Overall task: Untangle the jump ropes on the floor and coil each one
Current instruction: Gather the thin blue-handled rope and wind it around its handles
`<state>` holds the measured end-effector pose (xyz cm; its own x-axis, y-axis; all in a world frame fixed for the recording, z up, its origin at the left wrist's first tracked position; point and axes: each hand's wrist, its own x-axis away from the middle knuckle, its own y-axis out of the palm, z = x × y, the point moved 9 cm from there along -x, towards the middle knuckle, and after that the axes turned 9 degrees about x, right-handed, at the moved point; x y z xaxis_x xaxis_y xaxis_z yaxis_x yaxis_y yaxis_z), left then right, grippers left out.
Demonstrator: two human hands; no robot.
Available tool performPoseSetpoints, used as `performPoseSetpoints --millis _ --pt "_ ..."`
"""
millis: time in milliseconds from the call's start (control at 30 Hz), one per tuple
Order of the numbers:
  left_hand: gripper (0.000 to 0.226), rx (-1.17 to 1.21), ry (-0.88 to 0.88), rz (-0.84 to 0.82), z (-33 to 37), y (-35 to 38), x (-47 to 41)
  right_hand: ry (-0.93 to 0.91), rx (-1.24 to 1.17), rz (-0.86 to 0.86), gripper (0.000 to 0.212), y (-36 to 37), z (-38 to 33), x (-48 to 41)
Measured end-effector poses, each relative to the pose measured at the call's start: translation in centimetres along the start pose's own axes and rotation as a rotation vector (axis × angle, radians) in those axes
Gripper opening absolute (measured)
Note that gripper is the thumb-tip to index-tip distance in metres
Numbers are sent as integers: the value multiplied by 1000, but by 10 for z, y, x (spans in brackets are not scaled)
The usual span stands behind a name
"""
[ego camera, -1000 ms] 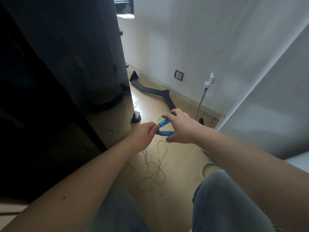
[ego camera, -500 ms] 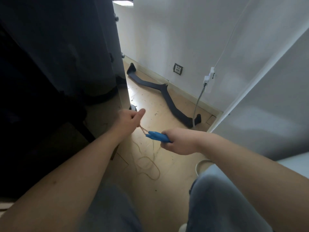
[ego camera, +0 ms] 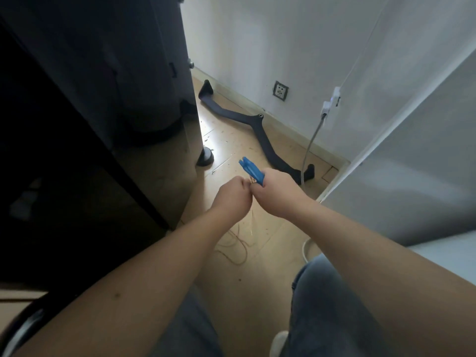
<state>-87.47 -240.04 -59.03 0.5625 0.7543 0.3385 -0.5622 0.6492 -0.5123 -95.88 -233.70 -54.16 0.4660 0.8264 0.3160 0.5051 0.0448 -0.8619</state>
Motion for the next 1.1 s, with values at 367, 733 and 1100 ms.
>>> performPoseSetpoints --millis 367,733,1100 --pt "35 -785 549 -310 69 -16 45 -175 711 -57 13 15 2 20" --pt "45 256 233 -317 23 -17 27 -408 283 41 14 -8 -8 44" --pt "41 -158 243 -296 23 9 46 151 361 167 7 -20 39 19"
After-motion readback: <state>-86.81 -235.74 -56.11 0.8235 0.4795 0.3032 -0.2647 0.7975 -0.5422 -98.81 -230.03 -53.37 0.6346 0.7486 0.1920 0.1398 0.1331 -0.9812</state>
